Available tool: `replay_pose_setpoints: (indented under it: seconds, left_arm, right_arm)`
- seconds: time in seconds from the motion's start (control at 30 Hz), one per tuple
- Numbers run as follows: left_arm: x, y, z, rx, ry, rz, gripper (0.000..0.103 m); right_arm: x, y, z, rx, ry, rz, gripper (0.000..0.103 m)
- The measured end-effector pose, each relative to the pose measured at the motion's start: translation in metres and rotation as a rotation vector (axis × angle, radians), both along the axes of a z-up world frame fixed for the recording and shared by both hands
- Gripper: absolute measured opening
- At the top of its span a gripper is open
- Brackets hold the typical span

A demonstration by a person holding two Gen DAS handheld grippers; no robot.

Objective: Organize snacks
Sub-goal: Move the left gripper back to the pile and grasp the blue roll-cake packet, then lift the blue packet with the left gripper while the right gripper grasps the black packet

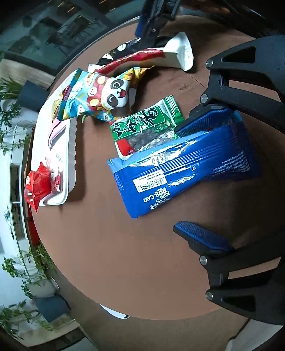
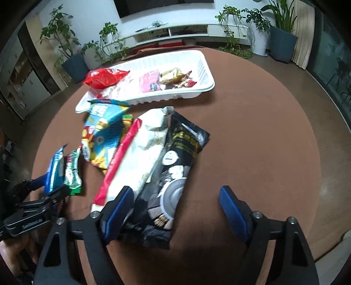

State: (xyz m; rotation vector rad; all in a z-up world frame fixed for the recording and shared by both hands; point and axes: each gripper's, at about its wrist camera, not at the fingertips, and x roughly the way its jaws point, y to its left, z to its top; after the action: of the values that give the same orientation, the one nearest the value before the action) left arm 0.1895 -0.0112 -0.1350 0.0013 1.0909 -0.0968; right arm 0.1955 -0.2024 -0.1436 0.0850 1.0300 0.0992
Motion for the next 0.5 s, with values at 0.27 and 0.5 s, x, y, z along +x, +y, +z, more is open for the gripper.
replay_pose_setpoints:
  seconds: [0.27,0.5]
  left_arm:
    - [0.006,0.013,-0.002,-0.001,0.001,0.026,0.079]
    - [0.007,0.010,-0.003,0.014,-0.005,0.024,0.079]
  right_arm:
    - [0.008,-0.003,0.001,-0.064,0.014,0.009,0.080]
    - [0.018,0.014,-0.008,-0.091,0.059,0.065,0.069]
